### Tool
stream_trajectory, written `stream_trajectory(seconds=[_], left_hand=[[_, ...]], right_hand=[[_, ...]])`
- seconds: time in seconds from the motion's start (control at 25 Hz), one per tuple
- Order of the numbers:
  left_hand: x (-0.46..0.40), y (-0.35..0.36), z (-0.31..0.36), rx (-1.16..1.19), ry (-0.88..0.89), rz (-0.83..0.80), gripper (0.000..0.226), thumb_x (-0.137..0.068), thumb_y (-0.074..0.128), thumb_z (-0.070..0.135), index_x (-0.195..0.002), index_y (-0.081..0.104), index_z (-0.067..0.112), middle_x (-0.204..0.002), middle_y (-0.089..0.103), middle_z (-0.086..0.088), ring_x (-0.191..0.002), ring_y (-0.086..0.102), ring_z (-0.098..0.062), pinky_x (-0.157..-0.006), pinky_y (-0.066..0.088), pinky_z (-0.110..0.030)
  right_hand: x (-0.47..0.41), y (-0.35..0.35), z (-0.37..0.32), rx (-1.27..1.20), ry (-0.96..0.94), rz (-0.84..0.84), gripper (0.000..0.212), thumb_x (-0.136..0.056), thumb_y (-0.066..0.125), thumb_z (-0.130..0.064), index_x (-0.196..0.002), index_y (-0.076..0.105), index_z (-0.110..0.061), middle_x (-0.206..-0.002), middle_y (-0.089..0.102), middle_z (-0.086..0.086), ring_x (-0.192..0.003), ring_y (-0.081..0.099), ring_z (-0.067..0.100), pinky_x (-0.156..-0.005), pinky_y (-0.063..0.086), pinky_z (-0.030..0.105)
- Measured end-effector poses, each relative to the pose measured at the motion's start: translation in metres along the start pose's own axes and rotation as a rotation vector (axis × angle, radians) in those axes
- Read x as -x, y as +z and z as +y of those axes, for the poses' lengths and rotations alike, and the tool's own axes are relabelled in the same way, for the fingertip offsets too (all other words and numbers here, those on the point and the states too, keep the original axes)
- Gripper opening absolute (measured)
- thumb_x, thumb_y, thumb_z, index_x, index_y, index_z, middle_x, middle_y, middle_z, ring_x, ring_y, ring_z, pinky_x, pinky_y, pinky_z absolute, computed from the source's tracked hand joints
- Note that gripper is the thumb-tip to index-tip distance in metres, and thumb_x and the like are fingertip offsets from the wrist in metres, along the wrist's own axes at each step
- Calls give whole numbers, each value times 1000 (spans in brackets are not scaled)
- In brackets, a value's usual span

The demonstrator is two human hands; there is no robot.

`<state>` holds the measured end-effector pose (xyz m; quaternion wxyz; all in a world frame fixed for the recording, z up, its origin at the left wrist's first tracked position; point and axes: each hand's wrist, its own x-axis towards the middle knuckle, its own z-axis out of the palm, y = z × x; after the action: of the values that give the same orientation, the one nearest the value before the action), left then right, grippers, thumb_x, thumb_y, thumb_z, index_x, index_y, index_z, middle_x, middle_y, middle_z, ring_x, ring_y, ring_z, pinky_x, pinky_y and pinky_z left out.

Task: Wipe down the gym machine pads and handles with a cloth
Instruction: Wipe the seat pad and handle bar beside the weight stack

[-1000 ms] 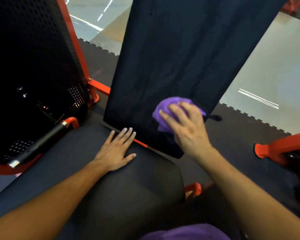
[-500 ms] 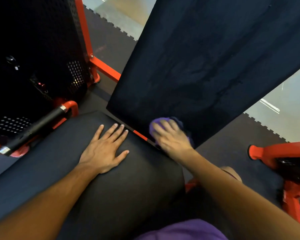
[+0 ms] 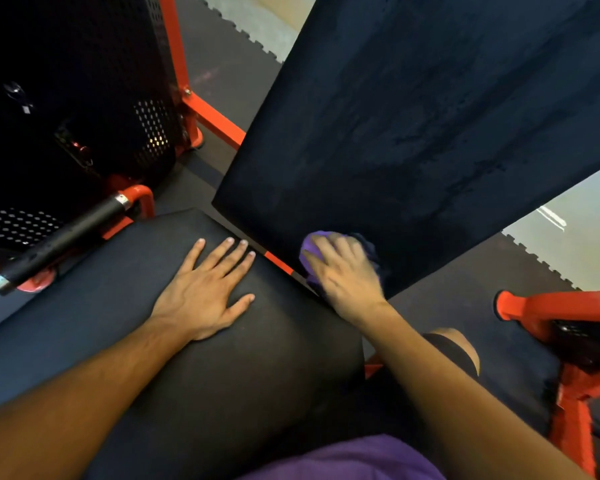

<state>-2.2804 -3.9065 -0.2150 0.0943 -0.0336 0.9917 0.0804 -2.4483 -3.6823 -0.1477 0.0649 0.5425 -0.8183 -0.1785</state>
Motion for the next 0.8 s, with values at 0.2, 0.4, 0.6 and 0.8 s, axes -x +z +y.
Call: stream_trajectory(seconds=[0.2,0.4,0.6,0.8], left_hand=[[0,0,2,-3,14,8,78,-101,22,68,-164,23,23,-171,19,0,-159,12,-19,-127,9,-57],[0,-5,2,12,7,-14,79,-100,21,69,-165,19,23,-172,16,1,-160,6,-19,-127,4,-56],[0,0,0,39,9,1,79,-99,29,68,-163,28,21,-170,23,0,-159,10,-19,-127,7,-56],[0,-1,0,53,-1,-4,79,-101,24,69,-164,20,22,-171,16,1,-159,2,-18,-128,4,-56]], right_hand=[[-4,-54,42,-125,334,306,44,-89,60,-27,-130,63,-11,-133,54,15,-113,42,36,-87,33,47],[-68,-43,-3,50,31,73,56,-77,65,-24,-132,61,-14,-135,52,11,-116,40,34,-95,33,45],[-111,-69,-8,80,-257,96,42,-88,37,-22,-115,67,-15,-124,58,7,-113,52,35,-93,38,49],[-183,-63,-34,300,-510,-156,47,-97,29,-18,-107,75,-18,-125,55,5,-121,39,37,-103,33,52]])
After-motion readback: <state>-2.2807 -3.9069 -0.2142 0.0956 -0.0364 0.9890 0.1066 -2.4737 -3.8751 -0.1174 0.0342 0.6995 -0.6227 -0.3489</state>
